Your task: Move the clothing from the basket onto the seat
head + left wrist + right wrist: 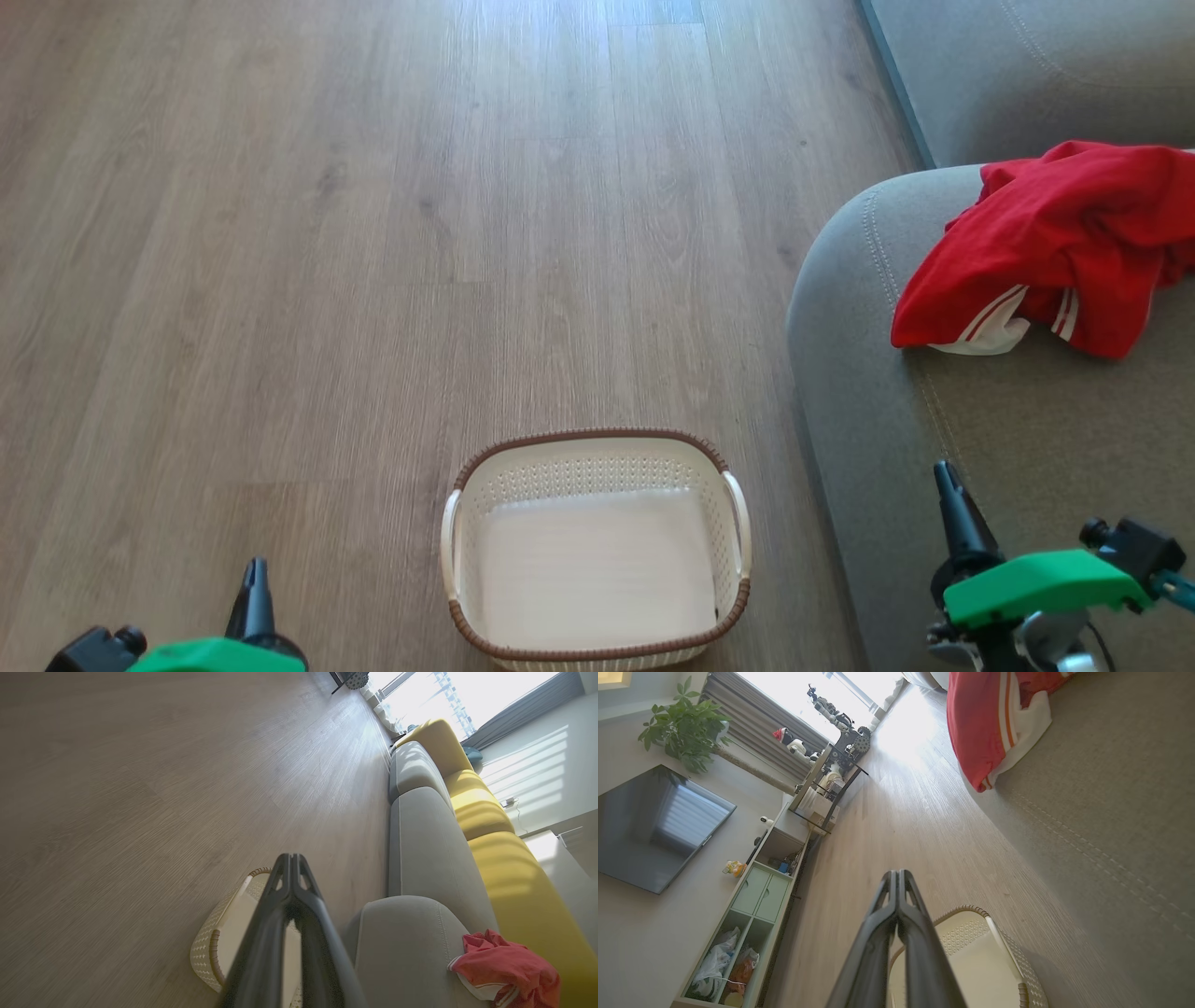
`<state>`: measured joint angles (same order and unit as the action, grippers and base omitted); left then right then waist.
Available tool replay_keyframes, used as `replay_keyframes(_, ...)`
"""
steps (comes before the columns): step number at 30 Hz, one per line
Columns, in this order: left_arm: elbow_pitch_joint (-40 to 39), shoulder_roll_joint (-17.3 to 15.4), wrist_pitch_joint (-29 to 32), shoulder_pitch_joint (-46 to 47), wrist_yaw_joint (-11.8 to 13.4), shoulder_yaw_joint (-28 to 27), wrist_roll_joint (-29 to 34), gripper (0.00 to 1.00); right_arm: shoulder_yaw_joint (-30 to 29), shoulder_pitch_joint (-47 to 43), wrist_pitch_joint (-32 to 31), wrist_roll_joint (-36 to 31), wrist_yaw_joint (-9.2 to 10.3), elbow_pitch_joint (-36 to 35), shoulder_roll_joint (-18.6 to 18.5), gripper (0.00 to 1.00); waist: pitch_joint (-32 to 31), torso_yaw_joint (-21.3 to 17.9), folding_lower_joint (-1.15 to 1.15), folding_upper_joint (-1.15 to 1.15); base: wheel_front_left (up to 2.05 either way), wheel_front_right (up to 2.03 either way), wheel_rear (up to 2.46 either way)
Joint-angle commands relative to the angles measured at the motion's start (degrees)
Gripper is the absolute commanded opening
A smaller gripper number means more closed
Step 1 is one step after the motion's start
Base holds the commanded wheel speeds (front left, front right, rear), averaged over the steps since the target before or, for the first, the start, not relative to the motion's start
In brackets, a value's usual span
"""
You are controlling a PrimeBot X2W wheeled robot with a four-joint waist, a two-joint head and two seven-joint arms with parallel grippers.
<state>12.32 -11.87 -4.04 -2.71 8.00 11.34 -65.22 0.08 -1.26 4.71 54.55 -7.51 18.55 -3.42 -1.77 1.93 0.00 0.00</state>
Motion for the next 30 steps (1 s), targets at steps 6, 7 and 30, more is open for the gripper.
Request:
replay_keyframes(6,-2.0,0.5,1.2,3.7,-1.4,-3.7,-3.2,0.00,0.1,4.1,-0.9,4.9,0.01,-2.4,-1.3,0.00,0.2,-0.2,0.00,0.00,0.00,0.00,0.00)
replay_keyframes(7,-2.0,0.7,1.3,3.8,-1.5,-4.0,-3.7,0.00,0.1,4.1,-1.0,5.6,0.01,-2.5,-1.3,0.00,0.2,-0.2,0.00,0.00,0.00,0.00,0.00)
replay_keyframes(30,-2.7,4.1,5.1,5.8,-5.4,-9.8,-13.9,0.00,0.0,6.0,-3.2,21.9,0.02,-3.2,-2.7,0.00,0.8,-1.0,0.00,0.00,0.00,0.00,0.00)
